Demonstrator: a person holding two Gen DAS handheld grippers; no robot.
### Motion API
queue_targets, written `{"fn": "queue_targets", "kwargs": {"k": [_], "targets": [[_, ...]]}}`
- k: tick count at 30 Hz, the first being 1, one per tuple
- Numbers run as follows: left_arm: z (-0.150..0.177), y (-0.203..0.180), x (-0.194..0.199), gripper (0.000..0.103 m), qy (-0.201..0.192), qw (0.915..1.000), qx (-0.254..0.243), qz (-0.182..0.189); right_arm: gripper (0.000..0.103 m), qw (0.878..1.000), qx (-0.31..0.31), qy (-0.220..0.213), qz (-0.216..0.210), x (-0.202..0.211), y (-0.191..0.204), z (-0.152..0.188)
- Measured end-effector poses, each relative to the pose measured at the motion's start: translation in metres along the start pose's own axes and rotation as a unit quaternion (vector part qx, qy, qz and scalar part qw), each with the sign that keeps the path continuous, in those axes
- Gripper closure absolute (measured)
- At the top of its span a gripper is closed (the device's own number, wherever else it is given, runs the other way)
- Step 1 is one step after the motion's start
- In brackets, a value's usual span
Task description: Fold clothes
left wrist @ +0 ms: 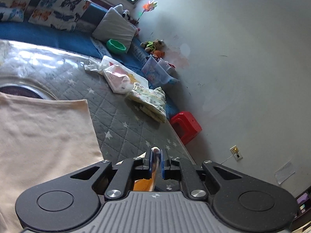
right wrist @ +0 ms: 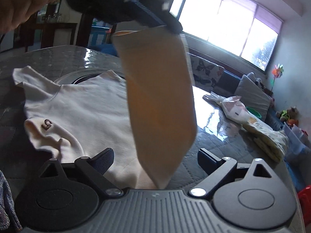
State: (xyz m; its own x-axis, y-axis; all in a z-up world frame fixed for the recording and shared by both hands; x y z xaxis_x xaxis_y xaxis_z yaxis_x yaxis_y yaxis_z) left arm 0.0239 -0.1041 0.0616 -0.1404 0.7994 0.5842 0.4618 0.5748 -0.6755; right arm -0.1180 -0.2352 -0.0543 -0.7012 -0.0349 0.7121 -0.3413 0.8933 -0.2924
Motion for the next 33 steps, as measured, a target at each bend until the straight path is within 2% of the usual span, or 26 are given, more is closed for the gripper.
{"fn": "queue_targets", "kwargs": {"k": [3,5,7,10,13,17,20,23,24,25,29,33], "targets": [[0.000,0.000,0.003,0.094,-0.003,0.9991,0.036,0.021,0.013,1.000,-0.002,0.008,0.000,-0.005,0.004,0.000],[0.003,0.006,0.012,0.094,-0.021,0.9971,0.066,0.031,0.022,1.000,-0.008,0.014,-0.007,-0.008,0.004,-0.001],[0.007,0.023,0.022,0.094,-0.044,0.9932,0.103,0.029,0.023,0.999,-0.015,0.016,-0.027,-0.009,0.001,0.000],[0.022,0.073,0.028,0.094,-0.055,0.9857,0.159,-0.012,0.026,0.999,-0.014,0.020,-0.033,-0.010,-0.002,0.003],[0.043,0.126,0.027,0.094,-0.036,0.9775,0.197,-0.066,0.027,0.999,-0.011,0.021,-0.047,-0.010,-0.003,0.004],[0.062,0.166,0.026,0.094,-0.024,0.9696,0.231,-0.076,0.027,0.998,0.003,0.022,-0.057,-0.009,0.001,0.002],[0.065,0.173,0.030,0.091,-0.038,0.9708,0.219,-0.091,0.027,0.998,0.005,0.021,-0.057,-0.009,0.003,-0.002],[0.070,0.165,0.038,0.073,-0.047,0.9782,0.180,-0.091,0.027,0.998,0.008,0.020,-0.052,-0.009,0.004,-0.005],[0.072,0.160,0.041,0.062,-0.049,0.9806,0.166,-0.092,0.027,0.998,0.009,0.020,-0.052,-0.009,0.004,-0.005],[0.074,0.155,0.043,0.058,-0.051,0.9829,0.151,-0.093,0.027,0.998,0.011,0.020,-0.052,-0.010,0.004,-0.005],[0.084,0.132,0.038,0.058,-0.033,0.9890,0.081,-0.119,0.027,0.998,0.016,0.025,-0.061,-0.011,0.005,-0.005],[0.091,0.135,0.022,0.058,-0.017,0.9854,0.064,-0.157,0.027,0.996,0.013,0.030,-0.080,-0.014,0.008,-0.007]]}}
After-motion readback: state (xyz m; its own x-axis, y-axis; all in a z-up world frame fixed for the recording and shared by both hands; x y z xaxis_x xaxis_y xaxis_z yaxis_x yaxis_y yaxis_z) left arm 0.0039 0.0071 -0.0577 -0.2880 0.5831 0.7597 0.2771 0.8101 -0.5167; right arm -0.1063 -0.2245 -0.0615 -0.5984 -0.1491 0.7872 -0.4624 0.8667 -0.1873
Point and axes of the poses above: each gripper's, at about its wrist camera, not at the fingertips, and x roughly against the way its jaws point, y to its left, z to its underside, the point moved 4 cm from there along -x, roughly the way its jaws point, and after that the axes turned 14 degrees about y, right-handed, at the moved point
